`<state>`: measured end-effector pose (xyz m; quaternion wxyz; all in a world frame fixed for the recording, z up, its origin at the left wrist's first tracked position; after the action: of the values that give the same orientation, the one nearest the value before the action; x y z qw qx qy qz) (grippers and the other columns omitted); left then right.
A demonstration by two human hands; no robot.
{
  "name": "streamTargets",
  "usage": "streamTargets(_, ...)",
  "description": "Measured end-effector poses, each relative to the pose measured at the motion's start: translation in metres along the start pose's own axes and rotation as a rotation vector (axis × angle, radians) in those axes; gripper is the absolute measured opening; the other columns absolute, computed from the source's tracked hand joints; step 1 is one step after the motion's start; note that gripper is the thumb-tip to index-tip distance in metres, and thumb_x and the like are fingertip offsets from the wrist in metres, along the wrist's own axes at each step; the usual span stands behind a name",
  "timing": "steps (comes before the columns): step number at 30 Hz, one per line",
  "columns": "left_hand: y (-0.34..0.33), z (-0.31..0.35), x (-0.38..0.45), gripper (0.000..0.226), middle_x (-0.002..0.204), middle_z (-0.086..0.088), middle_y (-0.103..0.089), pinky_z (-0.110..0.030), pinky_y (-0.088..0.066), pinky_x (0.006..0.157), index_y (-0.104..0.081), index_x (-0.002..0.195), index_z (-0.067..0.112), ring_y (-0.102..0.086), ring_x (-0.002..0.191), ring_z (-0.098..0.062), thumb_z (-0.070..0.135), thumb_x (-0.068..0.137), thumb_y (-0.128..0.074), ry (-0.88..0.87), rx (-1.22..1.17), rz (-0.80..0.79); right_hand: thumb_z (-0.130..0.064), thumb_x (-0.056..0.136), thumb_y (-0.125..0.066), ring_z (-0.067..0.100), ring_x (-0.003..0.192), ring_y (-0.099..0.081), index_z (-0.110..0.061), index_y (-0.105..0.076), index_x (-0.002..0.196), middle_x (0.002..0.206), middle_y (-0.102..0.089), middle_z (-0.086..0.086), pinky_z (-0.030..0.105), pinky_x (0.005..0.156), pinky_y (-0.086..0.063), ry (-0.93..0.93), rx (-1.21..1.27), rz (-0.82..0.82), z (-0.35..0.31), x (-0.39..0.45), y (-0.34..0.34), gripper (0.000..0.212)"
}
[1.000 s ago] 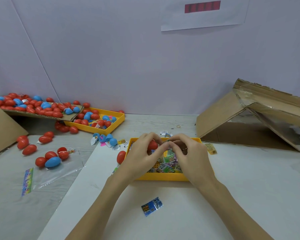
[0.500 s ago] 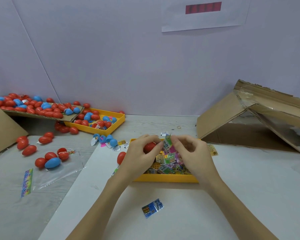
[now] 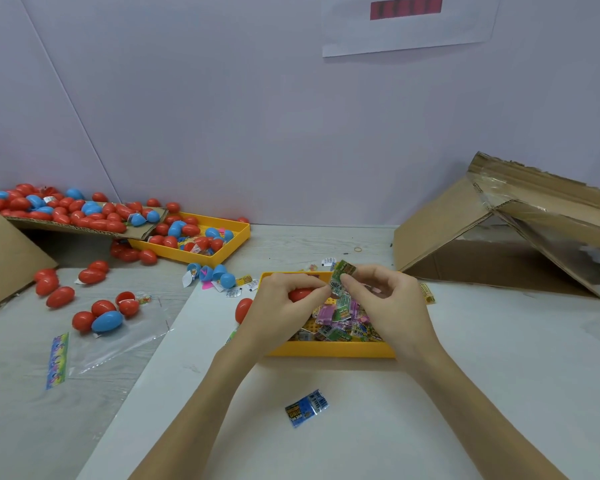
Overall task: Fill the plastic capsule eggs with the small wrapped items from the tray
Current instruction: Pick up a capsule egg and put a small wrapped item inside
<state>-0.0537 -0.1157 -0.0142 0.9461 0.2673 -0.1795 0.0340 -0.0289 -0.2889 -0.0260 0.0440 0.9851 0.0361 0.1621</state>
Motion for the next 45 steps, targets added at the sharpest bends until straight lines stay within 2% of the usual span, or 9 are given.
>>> streamTargets(7,-0.002,-0.004,0.0,0.026,0.08,0.011,-0.069,-0.013,-0.049,0.061,-0.078,0.079,0.028,-0.062,0.079,-0.007,0.02,0.098,-0.063,-0.015,0.037,-0.014,-0.017,0.099,-0.066,0.023,0.085,-0.071,-0.039,-0.074,0.084,0.088,-0.076,0.008,0.029,0.078,-0.059,0.023,0.023,0.014,-0.001,-0.003,-0.002,0.028)
streamTargets(12,-0.002,-0.006,0.001,0.029,0.081,0.01,-0.069,-0.013,-0.05,0.062,-0.075,0.073,0.026,-0.061,0.08,-0.006,0.017,0.097,-0.062,0.035,0.039,-0.022,-0.024,0.103,-0.057,0.015,0.09,-0.073,-0.02,-0.076,0.119,0.095,-0.079,-0.006,0.035,0.083,-0.062,0.006,-0.05,0.017,0.002,-0.002,-0.002,0.025)
streamTargets(21,0.004,-0.008,0.001,0.027,0.077,0.011,-0.07,-0.015,-0.054,0.067,-0.071,0.07,0.029,-0.065,0.081,-0.006,0.016,0.092,-0.062,0.002,0.063,-0.056,-0.014,0.093,-0.073,0.002,0.084,-0.067,-0.022,-0.076,0.115,0.088,-0.072,-0.013,0.012,0.074,-0.05,0.148,-0.351,-0.115,-0.001,-0.001,0.0,0.023)
streamTargets(28,0.004,-0.01,0.002,0.026,0.079,0.015,-0.069,-0.014,-0.053,0.068,-0.069,0.073,0.033,-0.064,0.083,-0.003,0.024,0.098,-0.064,-0.025,0.111,-0.058,-0.015,0.094,-0.072,0.004,0.074,-0.068,-0.021,-0.075,0.096,0.078,-0.073,-0.01,0.011,0.068,-0.05,0.107,-0.35,-0.059,0.005,0.0,0.001,0.007)
streamTargets(33,0.01,-0.006,0.0,0.024,0.079,0.018,-0.067,-0.01,-0.049,0.065,-0.068,0.075,0.031,-0.062,0.082,0.003,0.027,0.099,-0.063,0.01,0.119,-0.039,-0.01,0.099,-0.064,0.005,0.075,-0.073,-0.018,-0.071,0.117,0.078,-0.076,-0.005,0.021,0.069,-0.059,0.059,-0.255,-0.011,0.008,0.002,0.005,0.021)
streamTargets(36,0.013,-0.008,0.012,0.023,0.104,0.004,-0.062,-0.015,-0.045,0.05,-0.056,0.087,0.026,-0.059,0.085,-0.013,0.013,0.105,-0.049,0.181,0.01,-0.027,-0.007,0.101,-0.059,0.008,0.074,-0.074,-0.019,-0.069,0.121,0.079,-0.077,-0.005,0.029,0.072,-0.062,0.039,-0.22,0.02,0.009,0.002,0.008,0.025)
streamTargets(39,0.015,-0.015,0.007,0.034,0.114,-0.024,-0.047,-0.017,-0.038,0.036,-0.042,0.091,0.021,-0.052,0.06,-0.023,-0.011,0.099,-0.034,0.247,-0.058,-0.161,-0.006,0.101,-0.058,0.004,0.075,-0.075,-0.018,-0.07,0.113,0.078,-0.078,-0.009,0.029,0.071,-0.063,0.018,-0.21,0.032,0.01,0.002,0.009,0.021)
streamTargets(42,0.013,-0.012,0.004,0.007,0.097,-0.009,-0.064,-0.019,-0.05,0.058,-0.055,0.105,0.019,-0.063,0.064,-0.014,0.013,0.105,-0.05,0.31,-0.198,-0.185,-0.013,0.099,-0.064,0.004,0.076,-0.075,-0.021,-0.068,0.102,0.077,-0.078,-0.01,0.035,0.073,-0.064,-0.02,-0.162,0.053,0.01,0.002,0.008,0.01)
streamTargets(45,0.012,-0.017,0.002,0.022,0.108,0.003,-0.069,-0.023,-0.059,0.079,-0.062,0.113,0.028,-0.071,0.091,-0.008,0.024,0.094,-0.072,0.231,-0.184,-0.2,-0.018,0.094,-0.071,0.012,0.078,-0.075,-0.023,-0.07,0.09,0.078,-0.077,-0.004,0.045,0.078,-0.063,-0.043,-0.13,0.058,0.008,0.002,0.008,0.007)
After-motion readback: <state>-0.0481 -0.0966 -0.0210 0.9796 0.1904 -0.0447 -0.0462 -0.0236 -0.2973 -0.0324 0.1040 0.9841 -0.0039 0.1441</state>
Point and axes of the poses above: each hand's wrist, its own x-axis towards the middle knuckle, its own y-axis out of the back of the hand, z = x × y, the point moved 2 cm from there along x, towards the middle knuckle
